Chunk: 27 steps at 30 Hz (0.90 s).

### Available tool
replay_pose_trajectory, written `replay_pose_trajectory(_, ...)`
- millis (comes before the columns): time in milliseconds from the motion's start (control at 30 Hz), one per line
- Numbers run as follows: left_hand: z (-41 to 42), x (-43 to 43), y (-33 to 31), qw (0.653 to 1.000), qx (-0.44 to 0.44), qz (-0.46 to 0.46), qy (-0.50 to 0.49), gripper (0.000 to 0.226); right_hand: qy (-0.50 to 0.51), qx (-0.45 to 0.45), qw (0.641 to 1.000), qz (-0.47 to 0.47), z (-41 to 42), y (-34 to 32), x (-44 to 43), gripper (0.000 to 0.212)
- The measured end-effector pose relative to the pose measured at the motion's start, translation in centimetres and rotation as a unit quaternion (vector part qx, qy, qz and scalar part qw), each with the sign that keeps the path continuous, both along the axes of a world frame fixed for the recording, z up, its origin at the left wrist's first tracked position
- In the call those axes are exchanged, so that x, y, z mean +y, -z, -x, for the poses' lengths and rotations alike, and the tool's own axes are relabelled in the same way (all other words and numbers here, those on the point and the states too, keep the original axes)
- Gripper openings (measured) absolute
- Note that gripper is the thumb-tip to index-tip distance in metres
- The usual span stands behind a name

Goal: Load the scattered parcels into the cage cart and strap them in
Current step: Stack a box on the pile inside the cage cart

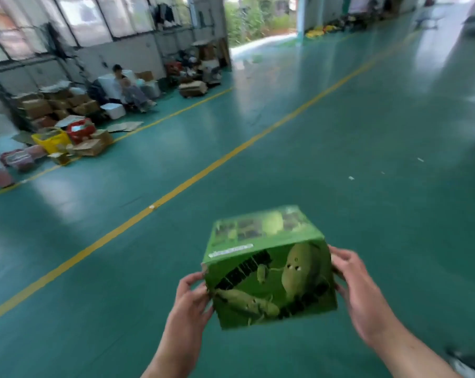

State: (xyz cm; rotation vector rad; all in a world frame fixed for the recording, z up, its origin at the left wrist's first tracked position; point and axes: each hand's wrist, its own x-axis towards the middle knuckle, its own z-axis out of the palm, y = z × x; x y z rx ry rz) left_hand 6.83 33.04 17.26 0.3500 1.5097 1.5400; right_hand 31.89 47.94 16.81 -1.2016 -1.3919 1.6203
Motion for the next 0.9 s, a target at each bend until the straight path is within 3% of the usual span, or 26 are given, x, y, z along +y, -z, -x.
replay_pose_trajectory(67,-1.4,3.2,1.4,0.999,-0.010,0.000,0.041,0.009,0.085,0.029,0.996,0.023,-2.5,1.2,1.6,0.026)
replay_pose_trajectory(100,-2.2,5.0,2.3,0.998,-0.009,0.012,0.064,0.006,0.124,0.022,0.992,0.030,-3.8,2.1,1.8,0.031)
replay_pose_trajectory(233,-4.9,11.8,5.5,0.986,0.010,0.042,0.162,0.020,0.276,-0.056,0.958,0.061,-8.1,4.6,1.6,0.042)
replay_pose_trajectory(367,-8.9,16.8,7.3,0.952,0.012,0.069,0.298,0.036,0.414,-0.092,0.899,0.107,-12.5,6.4,-1.5,0.053)
replay_pose_trajectory(600,-21.0,19.4,9.4,0.825,0.034,0.085,0.558,0.032,0.649,-0.077,0.739,0.161,-17.0,7.4,-14.6,0.034)
replay_pose_trajectory(800,-32.4,14.7,9.3,0.709,0.072,0.081,0.697,0.029,0.779,-0.005,0.595,0.197,-17.9,8.0,-26.0,0.035)
replay_pose_trajectory(900,-37.4,12.5,9.6,0.664,0.096,0.080,0.737,0.030,0.815,0.031,0.543,0.199,-19.4,8.4,-29.6,0.036)
